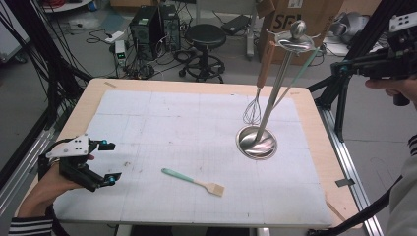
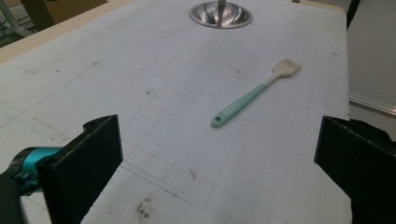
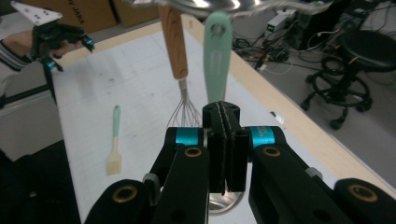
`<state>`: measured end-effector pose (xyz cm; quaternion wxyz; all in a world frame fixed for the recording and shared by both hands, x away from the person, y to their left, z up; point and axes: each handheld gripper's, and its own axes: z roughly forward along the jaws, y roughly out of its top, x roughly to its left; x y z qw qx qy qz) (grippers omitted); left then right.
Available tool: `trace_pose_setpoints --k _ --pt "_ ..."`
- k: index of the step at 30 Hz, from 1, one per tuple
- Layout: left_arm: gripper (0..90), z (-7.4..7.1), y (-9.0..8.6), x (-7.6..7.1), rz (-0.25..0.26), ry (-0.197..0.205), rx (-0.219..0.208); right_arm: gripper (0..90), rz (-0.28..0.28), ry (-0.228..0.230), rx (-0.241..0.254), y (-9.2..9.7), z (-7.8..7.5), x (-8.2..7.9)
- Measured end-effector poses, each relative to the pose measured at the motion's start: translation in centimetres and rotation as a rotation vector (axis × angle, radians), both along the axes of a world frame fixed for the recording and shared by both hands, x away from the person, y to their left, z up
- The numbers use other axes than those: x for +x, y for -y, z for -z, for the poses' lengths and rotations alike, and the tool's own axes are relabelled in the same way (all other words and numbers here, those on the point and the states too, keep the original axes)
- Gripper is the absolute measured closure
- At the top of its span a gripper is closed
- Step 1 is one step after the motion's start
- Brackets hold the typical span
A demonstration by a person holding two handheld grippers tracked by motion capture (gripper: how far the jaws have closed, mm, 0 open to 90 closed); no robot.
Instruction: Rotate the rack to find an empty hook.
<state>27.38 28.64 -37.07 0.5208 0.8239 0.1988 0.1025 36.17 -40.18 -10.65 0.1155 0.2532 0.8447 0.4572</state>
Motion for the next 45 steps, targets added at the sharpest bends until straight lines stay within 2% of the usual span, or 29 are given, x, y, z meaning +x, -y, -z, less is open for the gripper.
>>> trace_pose_setpoints --k 5,11,14,16,23,31,36,41,45 --pt "1.7 0.2 0.1 0.1 0.004 -0.007 0.001 89.0 0.023 0.025 0.038 0.1 -0.8 0.3" --pt "1.7 0.4 0.1 0.2 0.002 -0.018 -0.002 89.0 0.023 0.022 0.028 -0.5 -1.6 0.8" --pt "1.6 0.4 0.0 0.2 0.001 -0.017 -0.001 89.0 0.018 0.035 0.027 -1.1 -1.9 1.1" --pt "1.6 0.4 0.0 0.2 0.001 -0.017 0.000 89.0 0.001 0.036 0.039 -1.4 -2.0 1.1" --pt "1.7 0.3 0.0 0.2 0.006 -0.012 -0.006 89.0 -0.035 0.040 0.030 -2.7 -1.8 0.9" --pt "1.6 0.4 -0.2 0.2 0.002 -0.018 -0.014 89.1 -0.095 0.043 0.006 -5.7 -2.0 0.3" --pt "1.6 0.3 -0.3 0.2 0.003 -0.012 -0.024 89.0 -0.118 0.029 -0.012 -7.1 -2.1 -0.1" --pt "1.6 0.3 -0.4 0.2 0.004 -0.013 -0.028 89.0 -0.122 0.021 -0.011 -7.2 -2.0 -0.6" --pt "1.6 0.3 -0.3 0.2 0.005 -0.011 -0.022 89.0 -0.123 0.013 -0.019 -6.5 -1.8 -1.0"
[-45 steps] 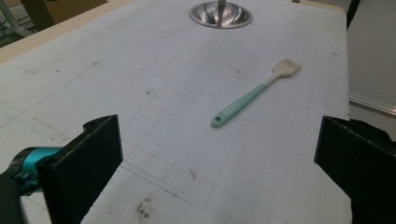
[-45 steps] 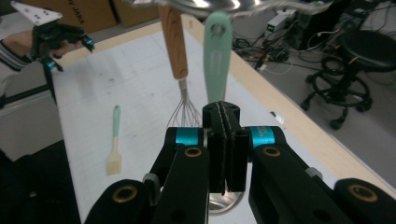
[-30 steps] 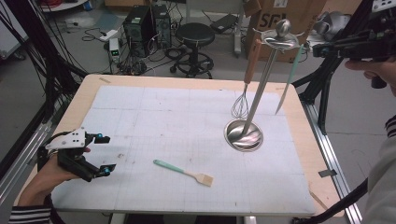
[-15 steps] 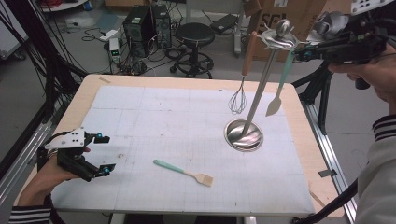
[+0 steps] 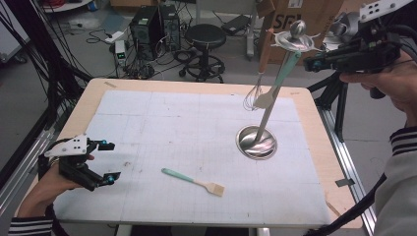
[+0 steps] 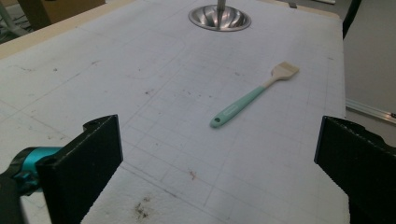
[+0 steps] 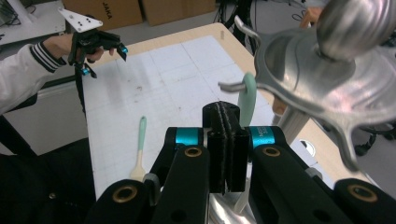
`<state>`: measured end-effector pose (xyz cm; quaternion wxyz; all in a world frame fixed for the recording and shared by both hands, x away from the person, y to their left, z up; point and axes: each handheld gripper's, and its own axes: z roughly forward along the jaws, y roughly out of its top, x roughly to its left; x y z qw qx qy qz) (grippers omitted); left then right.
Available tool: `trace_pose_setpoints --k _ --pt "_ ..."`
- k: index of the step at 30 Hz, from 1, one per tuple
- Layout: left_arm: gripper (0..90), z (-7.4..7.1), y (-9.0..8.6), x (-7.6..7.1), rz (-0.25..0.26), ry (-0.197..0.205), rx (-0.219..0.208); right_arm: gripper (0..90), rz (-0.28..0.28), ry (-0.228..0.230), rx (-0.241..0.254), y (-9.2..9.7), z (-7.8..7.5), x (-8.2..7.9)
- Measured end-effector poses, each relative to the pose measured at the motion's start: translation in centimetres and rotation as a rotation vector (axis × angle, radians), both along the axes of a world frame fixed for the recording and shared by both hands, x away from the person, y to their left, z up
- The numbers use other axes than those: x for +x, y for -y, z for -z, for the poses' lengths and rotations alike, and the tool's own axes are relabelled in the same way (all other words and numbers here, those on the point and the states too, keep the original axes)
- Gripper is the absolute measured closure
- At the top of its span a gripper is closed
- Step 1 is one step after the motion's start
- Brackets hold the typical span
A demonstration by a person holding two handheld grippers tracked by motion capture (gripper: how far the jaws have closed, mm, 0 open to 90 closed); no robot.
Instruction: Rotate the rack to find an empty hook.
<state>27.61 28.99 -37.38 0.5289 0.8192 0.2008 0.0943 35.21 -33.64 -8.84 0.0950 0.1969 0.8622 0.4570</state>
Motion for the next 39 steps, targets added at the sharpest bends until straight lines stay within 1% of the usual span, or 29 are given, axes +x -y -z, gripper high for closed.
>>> trace_pose_setpoints --k 1,2,5,6,8,10,15,21,26,28,34,37,39 --pt "1.6 0.0 0.0 0.0 0.000 0.000 0.000 89.0 0.003 0.002 0.004 0.2 0.1 -0.1" --pt "1.6 0.0 0.0 0.0 0.000 -0.001 0.000 89.1 0.004 -0.011 0.006 0.5 0.2 -0.2" --pt "1.6 0.0 0.0 0.0 0.000 0.001 0.002 89.1 0.015 -0.013 -0.001 1.4 0.4 -0.4" --pt "1.7 0.0 0.0 0.0 -0.001 -0.002 0.000 89.0 0.022 -0.023 0.001 1.7 0.5 -0.5" --pt "1.6 0.0 0.0 0.0 -0.001 -0.002 0.002 89.0 0.024 -0.020 0.007 2.3 0.7 -0.5" --pt "1.6 0.0 0.0 0.0 -0.002 -0.003 0.004 89.0 0.042 -0.033 0.005 2.9 0.8 -0.6" --pt "1.6 0.1 0.1 0.0 -0.004 -0.006 0.008 89.0 0.073 -0.027 0.017 4.4 0.7 -0.4" --pt "1.7 0.1 0.2 0.0 -0.003 -0.008 0.015 89.0 0.103 -0.028 0.023 5.5 0.3 0.3" --pt "1.7 0.2 0.2 0.1 -0.001 -0.008 0.019 89.0 0.113 -0.022 0.025 5.9 0.3 0.9" --pt "1.6 0.2 0.3 0.1 -0.001 -0.008 0.022 89.0 0.120 -0.026 0.015 5.9 0.3 1.1" --pt "1.7 0.1 0.3 0.0 -0.006 -0.008 0.020 89.0 0.144 -0.015 0.012 5.9 -0.2 1.9" --pt "1.6 0.1 0.2 0.1 -0.005 -0.007 0.019 89.0 0.143 0.001 0.014 5.5 -0.4 2.2" --pt "1.7 0.1 0.2 0.0 -0.005 -0.007 0.022 89.0 0.139 -0.001 0.011 5.0 -0.4 2.3"
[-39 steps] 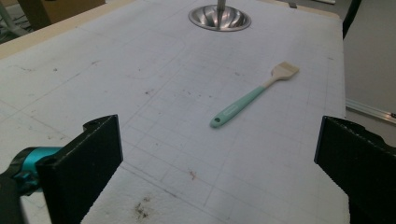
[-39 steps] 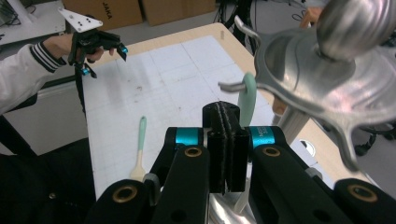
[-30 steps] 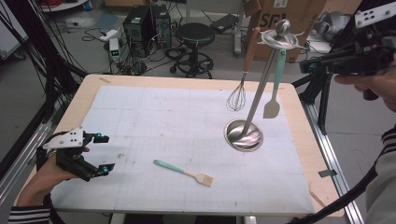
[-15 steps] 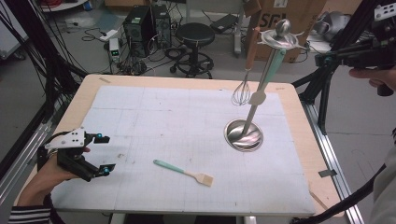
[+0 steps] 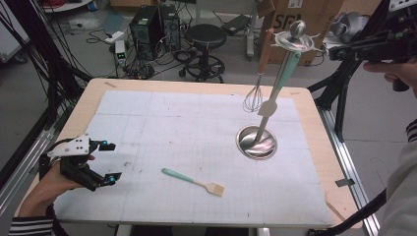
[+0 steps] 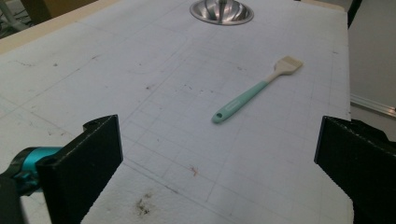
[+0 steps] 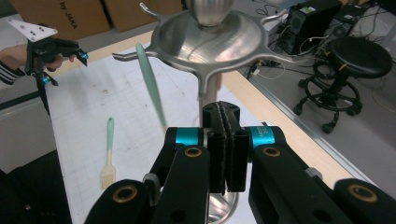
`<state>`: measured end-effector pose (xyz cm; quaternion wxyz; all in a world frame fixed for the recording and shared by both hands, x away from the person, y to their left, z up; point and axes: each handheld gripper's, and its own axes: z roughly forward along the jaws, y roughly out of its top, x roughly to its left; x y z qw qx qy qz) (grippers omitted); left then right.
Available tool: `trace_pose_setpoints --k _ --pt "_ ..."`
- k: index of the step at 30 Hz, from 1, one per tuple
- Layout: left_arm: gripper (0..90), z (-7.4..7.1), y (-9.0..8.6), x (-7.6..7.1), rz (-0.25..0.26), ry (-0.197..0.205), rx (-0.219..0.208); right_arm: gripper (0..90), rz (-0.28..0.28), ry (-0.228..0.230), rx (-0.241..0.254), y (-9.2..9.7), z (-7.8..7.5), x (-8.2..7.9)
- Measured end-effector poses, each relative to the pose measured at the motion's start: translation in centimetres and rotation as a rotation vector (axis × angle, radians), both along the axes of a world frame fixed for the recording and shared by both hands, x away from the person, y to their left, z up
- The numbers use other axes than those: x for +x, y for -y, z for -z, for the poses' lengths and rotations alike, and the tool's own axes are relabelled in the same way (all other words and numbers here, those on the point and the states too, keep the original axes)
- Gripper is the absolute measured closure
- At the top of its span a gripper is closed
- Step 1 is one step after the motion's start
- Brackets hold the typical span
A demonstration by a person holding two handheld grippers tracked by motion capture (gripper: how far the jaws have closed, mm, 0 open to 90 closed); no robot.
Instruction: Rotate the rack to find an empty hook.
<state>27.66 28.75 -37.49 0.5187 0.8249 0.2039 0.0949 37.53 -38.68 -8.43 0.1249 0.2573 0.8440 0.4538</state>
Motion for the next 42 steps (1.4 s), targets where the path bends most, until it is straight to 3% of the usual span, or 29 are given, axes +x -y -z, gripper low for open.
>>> trace_pose_setpoints --k 12,19,32,37,42 --pt "1.6 -0.4 0.3 -0.3 0.012 0.020 0.015 89.0 -0.079 0.016 -0.018 -3.2 -0.2 -0.9" --pt "1.7 -0.6 0.5 -0.5 0.019 0.026 -0.005 89.0 -0.111 0.027 -0.020 -5.2 -0.2 -1.8" --pt "1.6 -0.7 0.4 -0.6 0.022 0.031 -0.007 88.9 -0.118 0.017 -0.004 -5.2 0.6 -3.0" --pt "1.7 -0.7 0.4 -0.7 0.019 0.030 -0.008 82.3 -0.127 0.031 0.006 -4.7 1.8 -4.0" --pt "1.6 -0.7 0.4 -0.7 0.020 0.033 -0.004 67.4 -0.145 0.031 0.021 -4.5 3.5 -5.3"
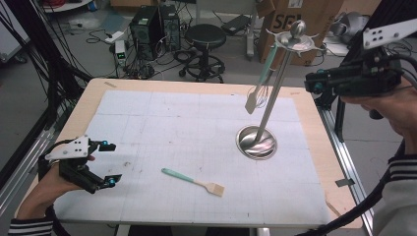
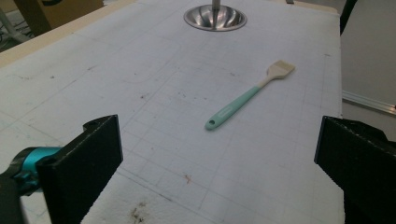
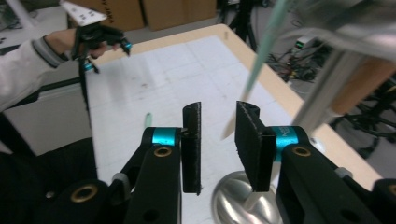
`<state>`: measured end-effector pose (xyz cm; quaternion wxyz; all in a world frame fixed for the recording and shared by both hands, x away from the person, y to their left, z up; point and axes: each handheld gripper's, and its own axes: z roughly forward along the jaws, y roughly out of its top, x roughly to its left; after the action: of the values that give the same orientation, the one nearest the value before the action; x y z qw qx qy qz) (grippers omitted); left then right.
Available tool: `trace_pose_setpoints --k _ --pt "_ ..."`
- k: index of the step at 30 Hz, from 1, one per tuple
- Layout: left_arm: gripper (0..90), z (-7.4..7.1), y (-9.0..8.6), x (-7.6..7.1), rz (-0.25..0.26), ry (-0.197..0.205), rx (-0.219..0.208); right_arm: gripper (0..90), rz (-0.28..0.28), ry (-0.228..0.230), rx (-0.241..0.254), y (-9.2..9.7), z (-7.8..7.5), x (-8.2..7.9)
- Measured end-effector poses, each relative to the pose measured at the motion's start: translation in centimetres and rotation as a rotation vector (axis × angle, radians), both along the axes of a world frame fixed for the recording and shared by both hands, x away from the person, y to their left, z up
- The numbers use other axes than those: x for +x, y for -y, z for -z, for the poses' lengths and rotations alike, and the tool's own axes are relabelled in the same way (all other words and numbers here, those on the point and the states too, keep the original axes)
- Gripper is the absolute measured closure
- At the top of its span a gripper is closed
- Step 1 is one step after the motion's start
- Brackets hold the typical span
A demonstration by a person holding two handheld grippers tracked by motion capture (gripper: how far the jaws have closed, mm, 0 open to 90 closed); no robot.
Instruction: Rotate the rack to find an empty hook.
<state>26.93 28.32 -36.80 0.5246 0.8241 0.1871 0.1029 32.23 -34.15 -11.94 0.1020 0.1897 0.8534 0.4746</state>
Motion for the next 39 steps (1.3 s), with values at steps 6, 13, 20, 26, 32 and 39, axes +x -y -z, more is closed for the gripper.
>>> trace_pose_setpoints --k 6,13,20,26,32,39 --pt "1.7 0.1 0.1 0.1 0.005 -0.005 0.005 35.8 -0.025 0.005 0.013 -0.8 2.9 -2.0" --pt "1.6 0.1 0.2 0.2 0.009 -0.007 0.007 0.0 0.000 -0.018 0.008 -1.7 6.6 -3.6" --pt "1.6 -0.1 -0.2 0.0 0.017 0.001 -0.016 0.0 0.031 -0.007 0.036 -1.9 10.4 -4.9" --pt "1.6 0.1 0.0 0.1 0.005 -0.003 0.002 0.1 0.041 -0.010 0.030 -2.7 14.0 -5.2" --pt "1.7 0.2 0.3 0.2 0.014 -0.007 0.013 0.1 0.021 -0.016 0.011 -3.8 15.8 -5.0" --pt "1.6 0.1 0.2 0.0 0.010 -0.002 0.002 0.1 -0.005 -0.004 -0.004 -5.0 17.0 -5.3"
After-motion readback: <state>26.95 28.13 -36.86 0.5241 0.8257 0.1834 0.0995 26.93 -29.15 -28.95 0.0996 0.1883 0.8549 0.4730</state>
